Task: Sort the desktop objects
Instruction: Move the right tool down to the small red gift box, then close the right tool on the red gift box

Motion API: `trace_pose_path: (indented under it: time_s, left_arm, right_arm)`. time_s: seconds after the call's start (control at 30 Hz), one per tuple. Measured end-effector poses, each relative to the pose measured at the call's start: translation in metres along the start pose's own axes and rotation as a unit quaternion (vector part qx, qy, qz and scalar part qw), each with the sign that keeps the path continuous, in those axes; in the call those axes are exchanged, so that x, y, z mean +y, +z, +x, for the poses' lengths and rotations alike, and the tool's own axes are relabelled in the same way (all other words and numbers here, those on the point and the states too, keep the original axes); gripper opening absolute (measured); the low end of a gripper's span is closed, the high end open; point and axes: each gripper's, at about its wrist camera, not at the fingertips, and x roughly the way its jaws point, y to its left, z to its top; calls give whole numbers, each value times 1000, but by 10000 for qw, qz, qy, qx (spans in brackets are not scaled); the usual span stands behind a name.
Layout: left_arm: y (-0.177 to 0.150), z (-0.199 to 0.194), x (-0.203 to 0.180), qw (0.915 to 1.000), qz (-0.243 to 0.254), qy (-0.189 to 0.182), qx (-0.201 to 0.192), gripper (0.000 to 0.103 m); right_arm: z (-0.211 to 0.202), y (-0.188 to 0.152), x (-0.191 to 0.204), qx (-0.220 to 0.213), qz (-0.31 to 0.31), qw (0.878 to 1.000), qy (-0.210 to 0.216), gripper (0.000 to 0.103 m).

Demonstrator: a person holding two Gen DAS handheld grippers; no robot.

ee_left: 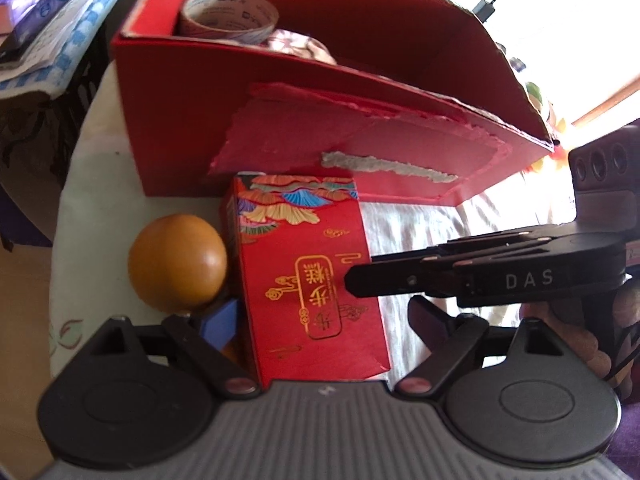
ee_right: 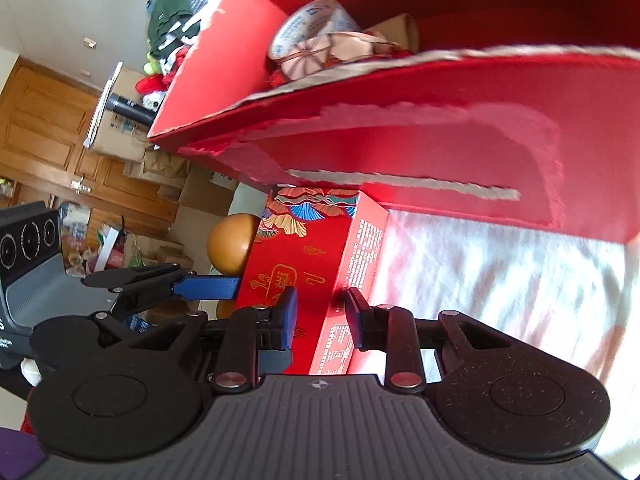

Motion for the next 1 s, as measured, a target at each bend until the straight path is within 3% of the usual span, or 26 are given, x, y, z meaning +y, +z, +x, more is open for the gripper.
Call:
trace_pose_path:
  time_s: [0.4,0.67,0.83,1.0]
  left_arm:
    - [10,27,-49,9924,1098,-322,456,96]
    - [16,44,-68,9904,1215,-317,571,97]
    - [21,46,-67,9921,1119,-223,514,97]
    - [20,50,-74,9918,1188,-43,478,96]
  right_arm:
    - [-41,-23,-33,-274,528,9977,-316,31]
    - [-55,-29,-53,-602,932,9930,-397,32]
    - [-49,-24,-51,-684,991,9920,-389,44]
    - [-45,-19,-53,-631,1010,9924,-313,47]
